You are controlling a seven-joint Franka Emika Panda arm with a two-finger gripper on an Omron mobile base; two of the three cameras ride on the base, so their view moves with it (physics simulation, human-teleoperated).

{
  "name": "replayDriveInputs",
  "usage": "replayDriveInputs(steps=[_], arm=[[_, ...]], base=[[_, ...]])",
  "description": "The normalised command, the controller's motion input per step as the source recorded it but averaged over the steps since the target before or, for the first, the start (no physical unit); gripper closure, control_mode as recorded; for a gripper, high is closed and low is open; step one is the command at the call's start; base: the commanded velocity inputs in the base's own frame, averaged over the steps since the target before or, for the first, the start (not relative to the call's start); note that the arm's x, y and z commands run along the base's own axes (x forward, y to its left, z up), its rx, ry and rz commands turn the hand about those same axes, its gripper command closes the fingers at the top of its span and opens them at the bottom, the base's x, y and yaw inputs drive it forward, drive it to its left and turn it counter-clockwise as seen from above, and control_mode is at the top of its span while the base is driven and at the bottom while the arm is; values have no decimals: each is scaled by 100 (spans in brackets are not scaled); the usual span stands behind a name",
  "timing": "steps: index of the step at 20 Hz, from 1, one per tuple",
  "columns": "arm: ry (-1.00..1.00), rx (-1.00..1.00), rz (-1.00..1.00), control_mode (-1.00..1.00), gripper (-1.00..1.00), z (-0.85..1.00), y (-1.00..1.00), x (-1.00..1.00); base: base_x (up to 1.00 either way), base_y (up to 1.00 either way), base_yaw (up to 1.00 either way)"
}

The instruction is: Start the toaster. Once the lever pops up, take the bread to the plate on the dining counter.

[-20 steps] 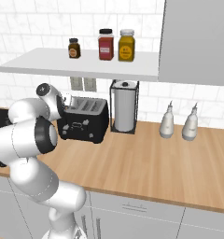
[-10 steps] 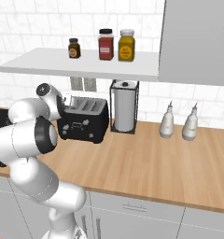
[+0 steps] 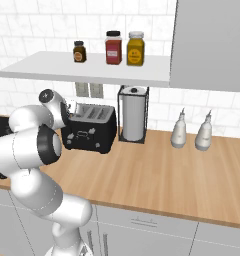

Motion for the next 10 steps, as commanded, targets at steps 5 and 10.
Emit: replayDriveInputs(steps=[5, 10], arm=[[0, 0, 0, -100, -100, 0, 0, 0], [0, 0, 0, -100, -100, 0, 0, 0]], base=[[0, 0, 0], [0, 0, 0]])
